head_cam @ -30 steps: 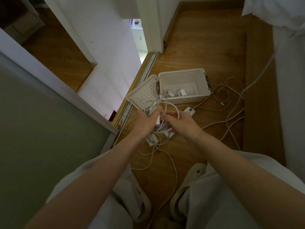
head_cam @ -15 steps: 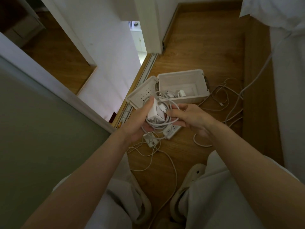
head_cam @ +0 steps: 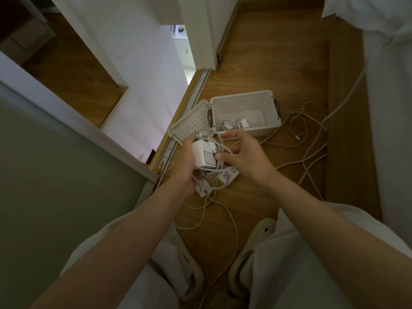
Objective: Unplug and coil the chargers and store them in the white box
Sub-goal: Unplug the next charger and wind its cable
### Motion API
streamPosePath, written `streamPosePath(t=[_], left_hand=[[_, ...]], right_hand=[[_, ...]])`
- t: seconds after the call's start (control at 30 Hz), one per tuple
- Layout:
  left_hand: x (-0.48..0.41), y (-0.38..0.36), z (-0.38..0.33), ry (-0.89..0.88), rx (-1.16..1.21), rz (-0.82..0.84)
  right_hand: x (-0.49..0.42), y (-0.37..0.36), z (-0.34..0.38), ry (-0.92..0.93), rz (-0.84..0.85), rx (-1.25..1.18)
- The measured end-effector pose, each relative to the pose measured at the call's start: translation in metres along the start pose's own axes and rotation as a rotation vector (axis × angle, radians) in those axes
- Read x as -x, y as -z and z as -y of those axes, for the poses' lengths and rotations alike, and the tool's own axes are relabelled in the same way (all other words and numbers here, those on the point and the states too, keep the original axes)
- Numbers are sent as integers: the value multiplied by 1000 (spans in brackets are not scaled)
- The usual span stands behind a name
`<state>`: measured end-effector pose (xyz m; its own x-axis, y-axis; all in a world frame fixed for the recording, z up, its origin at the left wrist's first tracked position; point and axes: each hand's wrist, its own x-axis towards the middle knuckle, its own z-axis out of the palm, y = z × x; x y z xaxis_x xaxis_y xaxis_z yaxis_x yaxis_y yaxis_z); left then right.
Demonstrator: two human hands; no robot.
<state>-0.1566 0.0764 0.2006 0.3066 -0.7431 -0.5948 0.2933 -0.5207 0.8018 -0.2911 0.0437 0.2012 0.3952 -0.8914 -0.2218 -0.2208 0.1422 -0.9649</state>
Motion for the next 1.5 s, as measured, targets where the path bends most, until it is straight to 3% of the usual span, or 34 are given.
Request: streamPosePath(t=[0.3,0.6,0.7,0.83,0.97,1.33,1.5], left_hand=[[0,-4,5,23,62,-17],[4,-13,8,-100,17,-30],[3,-12,5,-62,70,-25],[1,-10,2,-46,60,-78],[-2,-5,2,-60,71,-138],[-8,-2,9,-62,116,-132],[-6,-6,9,59,152,-107]], right_hand=[[5,-11,-9,120,-254,56],[9,-19,-10,149,-389,104],[7,-17,-8,129,-375,47],[11,-18,-5,342,-330,242],[16,-18,-5,415,-244,264],[3,-19,-8,217,-122,331],[2,-17,-9,179,-66,438]])
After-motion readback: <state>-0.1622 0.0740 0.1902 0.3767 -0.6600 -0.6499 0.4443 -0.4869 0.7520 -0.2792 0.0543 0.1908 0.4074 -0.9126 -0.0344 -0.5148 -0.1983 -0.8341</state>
